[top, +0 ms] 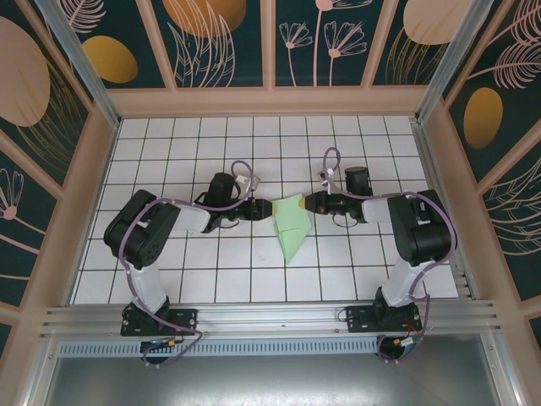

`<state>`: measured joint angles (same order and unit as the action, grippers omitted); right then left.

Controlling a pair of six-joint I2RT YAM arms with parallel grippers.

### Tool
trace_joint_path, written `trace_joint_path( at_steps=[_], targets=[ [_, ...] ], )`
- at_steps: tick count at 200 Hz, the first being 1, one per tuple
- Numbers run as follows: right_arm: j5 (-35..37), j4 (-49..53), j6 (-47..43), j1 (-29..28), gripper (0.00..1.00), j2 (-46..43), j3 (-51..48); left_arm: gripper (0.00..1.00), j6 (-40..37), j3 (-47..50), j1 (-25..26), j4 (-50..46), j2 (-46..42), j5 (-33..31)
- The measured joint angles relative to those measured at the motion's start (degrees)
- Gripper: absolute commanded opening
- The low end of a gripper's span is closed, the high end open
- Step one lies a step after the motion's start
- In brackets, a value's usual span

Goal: Fold a paper plane with a square sheet of paper (fold left side to right side)
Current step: Fold the wing for the fifth time at the center of the table.

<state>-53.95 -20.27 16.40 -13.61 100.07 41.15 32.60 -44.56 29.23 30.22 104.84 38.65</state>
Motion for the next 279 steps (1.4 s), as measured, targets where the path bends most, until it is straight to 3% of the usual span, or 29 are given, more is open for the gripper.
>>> trace_joint_path(
  at_steps=[41,101,156,215,279],
  targets=[
    [6.16,8.98,2.99,-2.25,0.00,-2.34,2.12,0.53,-7.50,-0.28,2.32,-10.25,-14.23,-13.29],
    [12.13,18.80,11.23,-4.57,0.01,-2.32,7.08,0.54,-14.40,-1.11,20.76,-25.14,-22.05,-32.35],
    [14.03,20.74,15.85,-5.99,0.01,-1.73,11.87,0.59,-14.25,-9.77,31.52,-33.70,-12.55,-43.76],
    [14.93,21.09,17.46,-6.99,0.00,0.22,12.39,0.60,-12.35,-19.17,34.14,-41.09,-1.92,-53.16],
    [15.10,21.20,17.44,-7.02,0.00,0.79,12.41,0.45,-8.74,-21.73,35.45,-46.88,3.26,-59.28]
  ],
)
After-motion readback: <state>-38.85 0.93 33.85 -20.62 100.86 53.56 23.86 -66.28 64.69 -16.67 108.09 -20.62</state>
